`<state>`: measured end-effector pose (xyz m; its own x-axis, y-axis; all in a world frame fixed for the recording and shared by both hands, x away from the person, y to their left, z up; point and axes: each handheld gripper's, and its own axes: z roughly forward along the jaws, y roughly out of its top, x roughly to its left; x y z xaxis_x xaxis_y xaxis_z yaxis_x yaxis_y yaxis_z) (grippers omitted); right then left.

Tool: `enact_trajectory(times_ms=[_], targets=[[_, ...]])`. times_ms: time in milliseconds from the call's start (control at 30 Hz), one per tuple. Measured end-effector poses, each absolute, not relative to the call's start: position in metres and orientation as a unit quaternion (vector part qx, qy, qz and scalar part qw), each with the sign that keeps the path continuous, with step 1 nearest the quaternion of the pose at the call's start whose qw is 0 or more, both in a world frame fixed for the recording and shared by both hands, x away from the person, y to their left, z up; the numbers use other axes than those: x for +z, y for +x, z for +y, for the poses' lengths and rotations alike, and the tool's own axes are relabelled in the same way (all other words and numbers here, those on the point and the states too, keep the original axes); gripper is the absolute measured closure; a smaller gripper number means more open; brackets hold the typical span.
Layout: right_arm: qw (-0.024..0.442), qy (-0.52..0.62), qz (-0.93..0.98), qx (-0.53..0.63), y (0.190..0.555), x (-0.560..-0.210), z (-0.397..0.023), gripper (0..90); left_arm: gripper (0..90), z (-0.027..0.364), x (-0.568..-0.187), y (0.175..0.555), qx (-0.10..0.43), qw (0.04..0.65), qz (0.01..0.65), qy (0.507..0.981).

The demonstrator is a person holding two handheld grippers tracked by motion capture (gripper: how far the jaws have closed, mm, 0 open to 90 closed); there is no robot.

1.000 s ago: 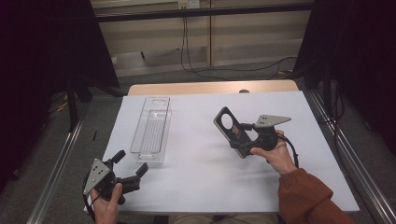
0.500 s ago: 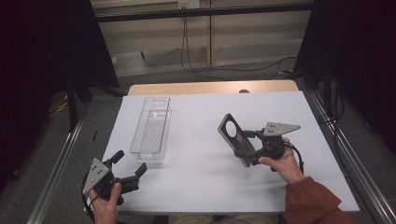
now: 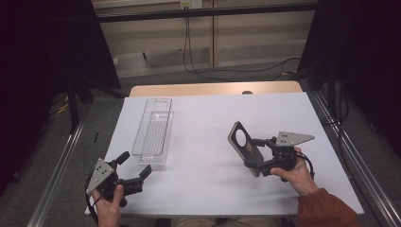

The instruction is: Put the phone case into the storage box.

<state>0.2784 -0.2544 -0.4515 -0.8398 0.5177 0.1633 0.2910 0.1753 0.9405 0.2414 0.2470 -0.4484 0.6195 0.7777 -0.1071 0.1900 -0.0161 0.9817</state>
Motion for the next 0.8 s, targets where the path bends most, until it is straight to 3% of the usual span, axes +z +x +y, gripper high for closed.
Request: enact_trajectory(times_ms=[800], targets=[[0.072, 0.234, 0.760, 0.603, 0.271, -0.450, -0.234, 12.5, 4.0, 0.215, -0.442, 0.251, 0.160, 0.620, 0.294, 0.710]])
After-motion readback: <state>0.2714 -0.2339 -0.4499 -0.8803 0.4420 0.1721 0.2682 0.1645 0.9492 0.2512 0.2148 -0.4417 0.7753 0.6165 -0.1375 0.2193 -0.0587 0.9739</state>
